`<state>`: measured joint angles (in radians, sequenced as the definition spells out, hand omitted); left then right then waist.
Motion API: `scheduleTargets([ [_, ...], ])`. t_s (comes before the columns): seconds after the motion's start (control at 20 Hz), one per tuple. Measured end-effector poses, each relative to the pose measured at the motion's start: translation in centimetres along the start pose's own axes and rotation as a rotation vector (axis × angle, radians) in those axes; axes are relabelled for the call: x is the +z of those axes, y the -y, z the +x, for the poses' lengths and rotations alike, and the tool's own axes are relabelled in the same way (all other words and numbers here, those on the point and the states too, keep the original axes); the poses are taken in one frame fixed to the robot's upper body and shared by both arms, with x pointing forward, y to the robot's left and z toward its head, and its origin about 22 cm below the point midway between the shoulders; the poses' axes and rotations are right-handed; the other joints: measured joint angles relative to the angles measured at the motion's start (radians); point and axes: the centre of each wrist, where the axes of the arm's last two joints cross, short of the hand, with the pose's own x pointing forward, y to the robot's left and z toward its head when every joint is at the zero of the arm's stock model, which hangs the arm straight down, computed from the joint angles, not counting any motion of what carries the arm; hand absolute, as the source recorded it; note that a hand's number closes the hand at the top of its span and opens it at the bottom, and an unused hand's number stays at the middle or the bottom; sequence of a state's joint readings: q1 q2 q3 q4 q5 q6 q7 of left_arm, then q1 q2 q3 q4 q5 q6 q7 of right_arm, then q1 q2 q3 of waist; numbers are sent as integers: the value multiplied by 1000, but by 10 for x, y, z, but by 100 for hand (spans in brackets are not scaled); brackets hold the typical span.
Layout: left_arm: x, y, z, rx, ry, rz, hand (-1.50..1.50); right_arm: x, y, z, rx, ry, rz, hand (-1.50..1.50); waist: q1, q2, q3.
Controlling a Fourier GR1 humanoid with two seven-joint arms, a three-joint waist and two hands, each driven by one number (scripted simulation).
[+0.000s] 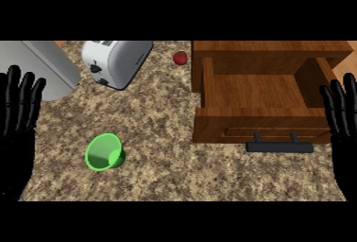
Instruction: Pick up the cup, place it into the drawer and close the drawer
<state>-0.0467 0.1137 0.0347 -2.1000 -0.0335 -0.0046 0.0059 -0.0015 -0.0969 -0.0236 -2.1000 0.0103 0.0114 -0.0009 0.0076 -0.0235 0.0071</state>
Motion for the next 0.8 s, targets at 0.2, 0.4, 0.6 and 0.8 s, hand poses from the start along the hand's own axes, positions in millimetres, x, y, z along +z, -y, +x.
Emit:
scheduleTargets([
  [0.2, 5, 8, 0, -82, -16, 151, -150, 0, 0, 0, -14, -2, 16, -150, -4, 14, -4],
  [0.4, 8, 21, -9, -104, -76, 383, -150, 1, -11, -3, -81, -37, 62, -150, -9, 21, -6],
  [0.6, 6, 53, -15, -69, -121, 525, -150, -5, -16, -3, -135, -68, 90, -150, -12, 23, -6],
  [0.8, 5, 84, -23, -58, -141, 575, -150, -5, -21, -5, -151, -84, 102, -150, -12, 23, -7],
])
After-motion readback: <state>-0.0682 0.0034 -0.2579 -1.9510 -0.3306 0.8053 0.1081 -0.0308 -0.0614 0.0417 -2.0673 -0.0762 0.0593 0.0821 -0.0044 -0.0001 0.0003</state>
